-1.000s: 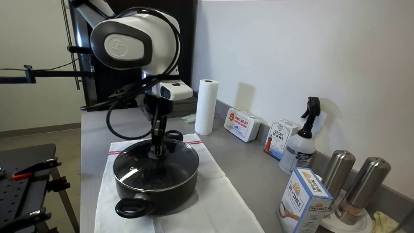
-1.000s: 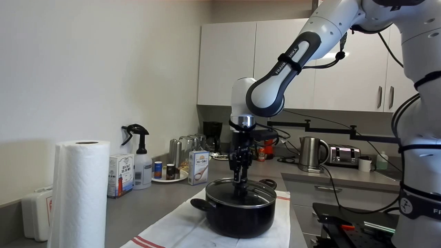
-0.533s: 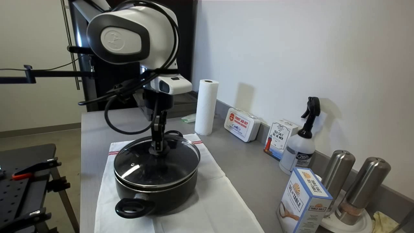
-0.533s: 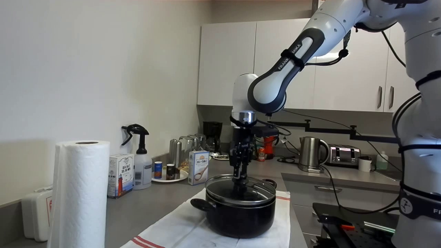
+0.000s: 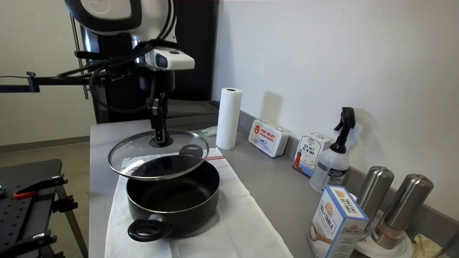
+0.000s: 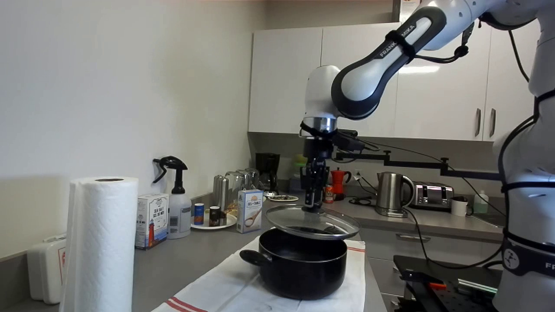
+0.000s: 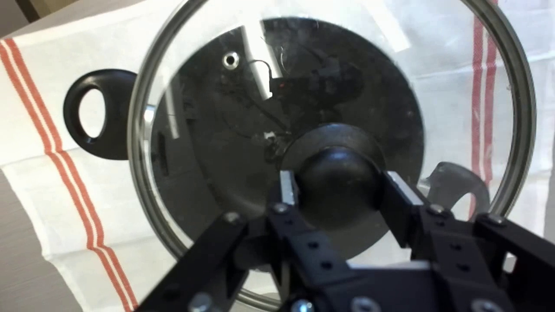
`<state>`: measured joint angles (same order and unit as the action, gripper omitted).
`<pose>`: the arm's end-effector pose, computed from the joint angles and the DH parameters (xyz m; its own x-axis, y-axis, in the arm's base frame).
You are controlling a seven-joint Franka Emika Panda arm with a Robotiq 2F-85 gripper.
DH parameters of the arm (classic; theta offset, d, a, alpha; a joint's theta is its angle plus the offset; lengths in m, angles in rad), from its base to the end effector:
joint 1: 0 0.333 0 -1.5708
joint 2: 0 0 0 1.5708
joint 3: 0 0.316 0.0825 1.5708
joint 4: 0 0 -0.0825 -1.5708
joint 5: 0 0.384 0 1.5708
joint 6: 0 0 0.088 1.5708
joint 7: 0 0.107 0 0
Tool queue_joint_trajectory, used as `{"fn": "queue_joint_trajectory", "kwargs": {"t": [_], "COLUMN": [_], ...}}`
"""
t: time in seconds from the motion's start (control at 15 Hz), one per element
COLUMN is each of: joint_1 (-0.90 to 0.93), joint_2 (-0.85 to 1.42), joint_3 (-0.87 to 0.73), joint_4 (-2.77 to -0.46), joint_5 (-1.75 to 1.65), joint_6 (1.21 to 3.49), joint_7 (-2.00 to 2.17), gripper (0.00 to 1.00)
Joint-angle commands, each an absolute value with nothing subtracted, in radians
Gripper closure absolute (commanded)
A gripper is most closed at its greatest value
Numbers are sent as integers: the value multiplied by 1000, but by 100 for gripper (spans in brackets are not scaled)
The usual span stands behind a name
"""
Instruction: Remove the lid from the pot
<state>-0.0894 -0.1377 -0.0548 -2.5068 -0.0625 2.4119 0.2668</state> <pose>0.4532 -0.0659 0.3367 0.9332 -0.3559 0.0499 -0.3573 -0.9337 0.0237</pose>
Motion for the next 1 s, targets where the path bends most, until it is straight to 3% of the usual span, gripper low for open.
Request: {"fn": "queue_joint_trajectory", "kwargs": {"t": [0.0,0.4,0.93], "joint_1": [-58,36,166], "joint_2": [-268,-271,-130], "joint_3": [5,135,263], "joint_4": [-2543,-2503,-2449], "joint_5": [-98,-86,-86], "joint_6": [2309,2208,2255], "joint_7": [306,322,336], "gripper": [75,75,75]}}
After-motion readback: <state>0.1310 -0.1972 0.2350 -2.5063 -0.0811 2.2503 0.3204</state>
